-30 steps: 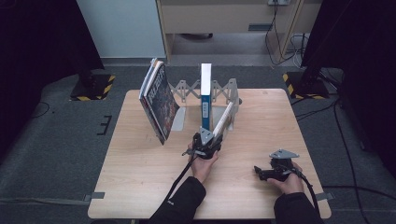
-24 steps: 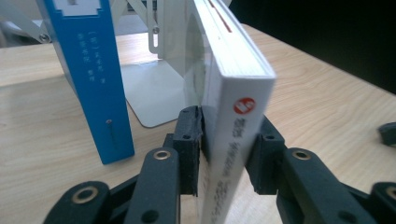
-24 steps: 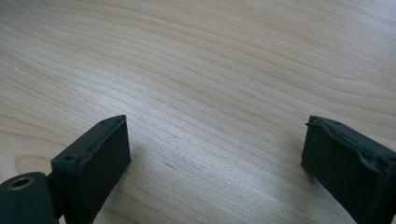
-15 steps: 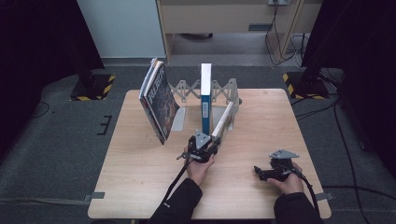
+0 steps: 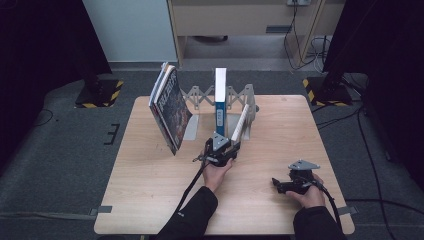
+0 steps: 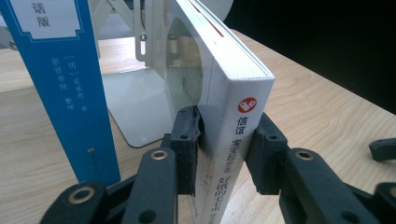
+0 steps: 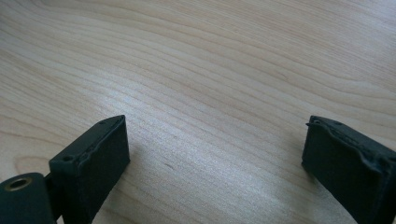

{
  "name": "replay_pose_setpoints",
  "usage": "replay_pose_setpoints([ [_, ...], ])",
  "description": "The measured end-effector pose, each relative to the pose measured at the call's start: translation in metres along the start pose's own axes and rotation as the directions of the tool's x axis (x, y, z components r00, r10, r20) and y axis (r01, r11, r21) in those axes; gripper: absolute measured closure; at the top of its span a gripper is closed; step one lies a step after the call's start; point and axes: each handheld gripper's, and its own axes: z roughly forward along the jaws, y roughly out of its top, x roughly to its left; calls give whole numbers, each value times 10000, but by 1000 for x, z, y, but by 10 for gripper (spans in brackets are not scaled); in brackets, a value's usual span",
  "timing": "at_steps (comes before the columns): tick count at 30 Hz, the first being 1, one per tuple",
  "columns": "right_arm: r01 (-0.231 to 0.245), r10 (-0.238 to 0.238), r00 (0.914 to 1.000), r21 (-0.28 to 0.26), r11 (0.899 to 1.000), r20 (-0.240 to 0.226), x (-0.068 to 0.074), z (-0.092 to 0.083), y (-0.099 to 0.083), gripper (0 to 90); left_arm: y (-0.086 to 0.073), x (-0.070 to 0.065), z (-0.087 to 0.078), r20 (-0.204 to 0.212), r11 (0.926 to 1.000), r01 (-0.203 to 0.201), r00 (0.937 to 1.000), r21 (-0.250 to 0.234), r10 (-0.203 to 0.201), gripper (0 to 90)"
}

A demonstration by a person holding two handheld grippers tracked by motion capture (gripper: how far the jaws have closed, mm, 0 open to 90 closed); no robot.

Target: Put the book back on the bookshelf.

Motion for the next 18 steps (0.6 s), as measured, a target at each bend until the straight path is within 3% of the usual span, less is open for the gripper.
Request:
replay_pose_setpoints([
  [6, 1, -1, 10000, 1, 10000, 0, 0, 0, 0, 75, -5, 1, -12, 625, 9999, -57, 9980, -157, 67, 645],
  [11, 1, -1, 10000, 3, 10000, 1, 0, 0, 0, 75, -2, 1, -19, 730, 9999, 3, 9973, -151, 8, 699],
  [18, 1, -1, 10000, 1, 10000, 2, 0, 0, 0, 75, 2, 0, -10, 843, 9999, -20, 9964, -158, 33, 696],
])
